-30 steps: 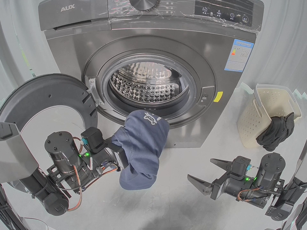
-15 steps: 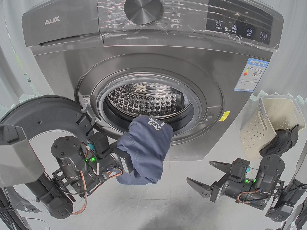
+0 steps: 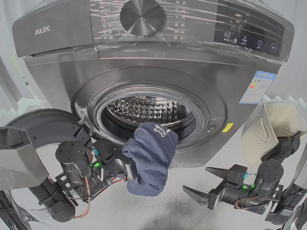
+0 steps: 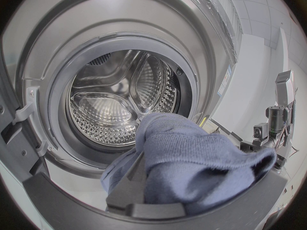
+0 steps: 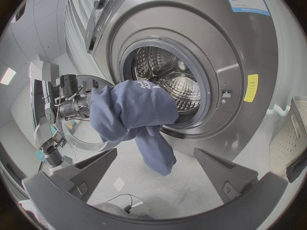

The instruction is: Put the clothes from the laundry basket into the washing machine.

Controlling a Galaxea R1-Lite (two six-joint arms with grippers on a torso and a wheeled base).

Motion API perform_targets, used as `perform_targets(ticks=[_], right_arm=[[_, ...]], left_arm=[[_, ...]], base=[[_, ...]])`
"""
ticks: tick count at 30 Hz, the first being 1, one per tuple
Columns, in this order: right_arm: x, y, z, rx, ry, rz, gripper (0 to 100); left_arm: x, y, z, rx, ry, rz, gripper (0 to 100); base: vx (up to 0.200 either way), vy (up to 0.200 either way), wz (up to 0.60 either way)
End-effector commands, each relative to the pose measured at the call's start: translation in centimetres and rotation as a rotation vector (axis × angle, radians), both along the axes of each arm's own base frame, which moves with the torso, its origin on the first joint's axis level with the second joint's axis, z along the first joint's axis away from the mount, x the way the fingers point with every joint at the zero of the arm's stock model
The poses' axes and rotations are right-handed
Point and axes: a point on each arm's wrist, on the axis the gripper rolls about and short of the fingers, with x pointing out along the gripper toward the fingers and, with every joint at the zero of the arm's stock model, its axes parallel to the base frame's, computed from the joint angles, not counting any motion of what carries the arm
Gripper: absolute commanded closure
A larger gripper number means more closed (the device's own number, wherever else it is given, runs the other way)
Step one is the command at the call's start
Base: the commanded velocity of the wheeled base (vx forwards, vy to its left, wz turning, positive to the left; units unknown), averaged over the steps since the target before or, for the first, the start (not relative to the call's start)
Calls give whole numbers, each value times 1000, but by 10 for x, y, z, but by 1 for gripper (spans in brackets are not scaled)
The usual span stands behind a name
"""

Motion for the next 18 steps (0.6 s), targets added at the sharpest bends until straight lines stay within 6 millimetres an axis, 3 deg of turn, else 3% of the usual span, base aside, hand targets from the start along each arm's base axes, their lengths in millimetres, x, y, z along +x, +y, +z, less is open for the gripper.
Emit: perform_targets(ticks=[1,8,12,18], right_arm=[[-5,1,-2,-10,11,21,0],[-12,7,-2,-9,8,58,0],[-12,7,-2,-9,8,58,0],[-13,8,-2,-7,7,64,0]], left_arm=[[-1,-1,-1,3,4,-4,100],[4,-5,-1,20,-23,13,100],[25,-19,-1,-13,-52,12,100],[81,-39,-14,-75,-95,45,100]], base=[[0,0,0],[0,0,0],[0,0,0],[0,0,0]])
